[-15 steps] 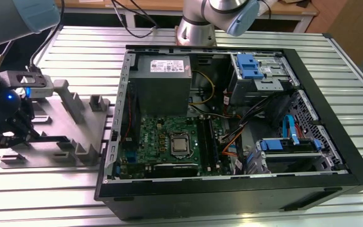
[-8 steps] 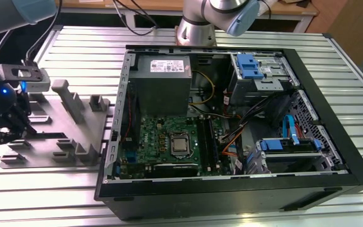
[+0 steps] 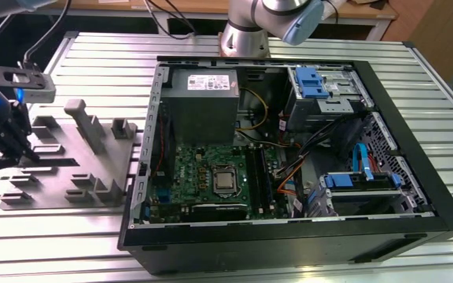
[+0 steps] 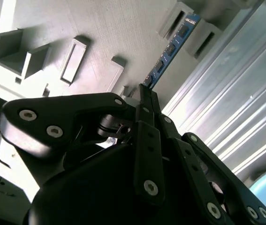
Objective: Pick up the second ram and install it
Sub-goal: 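Pick up the second ram and move it above second insertion slot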
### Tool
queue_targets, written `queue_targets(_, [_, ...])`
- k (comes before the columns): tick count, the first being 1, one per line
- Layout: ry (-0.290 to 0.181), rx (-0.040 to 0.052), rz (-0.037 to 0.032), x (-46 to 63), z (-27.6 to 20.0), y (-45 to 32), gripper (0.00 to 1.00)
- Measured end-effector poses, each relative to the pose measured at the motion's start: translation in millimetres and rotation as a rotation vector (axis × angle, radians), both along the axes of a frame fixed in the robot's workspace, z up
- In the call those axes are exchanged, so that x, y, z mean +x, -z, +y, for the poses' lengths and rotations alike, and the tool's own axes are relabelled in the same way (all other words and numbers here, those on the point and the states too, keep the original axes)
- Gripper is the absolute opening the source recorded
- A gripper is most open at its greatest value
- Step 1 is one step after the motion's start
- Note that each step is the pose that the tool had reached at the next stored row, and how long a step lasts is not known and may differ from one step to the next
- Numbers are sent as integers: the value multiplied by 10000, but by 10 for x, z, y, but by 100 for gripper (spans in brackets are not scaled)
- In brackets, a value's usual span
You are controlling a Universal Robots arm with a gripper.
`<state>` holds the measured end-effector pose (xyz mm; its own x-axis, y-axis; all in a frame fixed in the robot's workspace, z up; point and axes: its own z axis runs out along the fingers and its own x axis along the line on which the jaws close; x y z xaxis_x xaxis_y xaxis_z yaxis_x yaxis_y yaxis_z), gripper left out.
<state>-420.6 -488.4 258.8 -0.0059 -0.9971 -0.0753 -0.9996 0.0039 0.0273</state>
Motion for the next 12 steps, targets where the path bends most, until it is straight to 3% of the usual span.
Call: queue_targets(12, [0,0,0,0,12,-344,12])
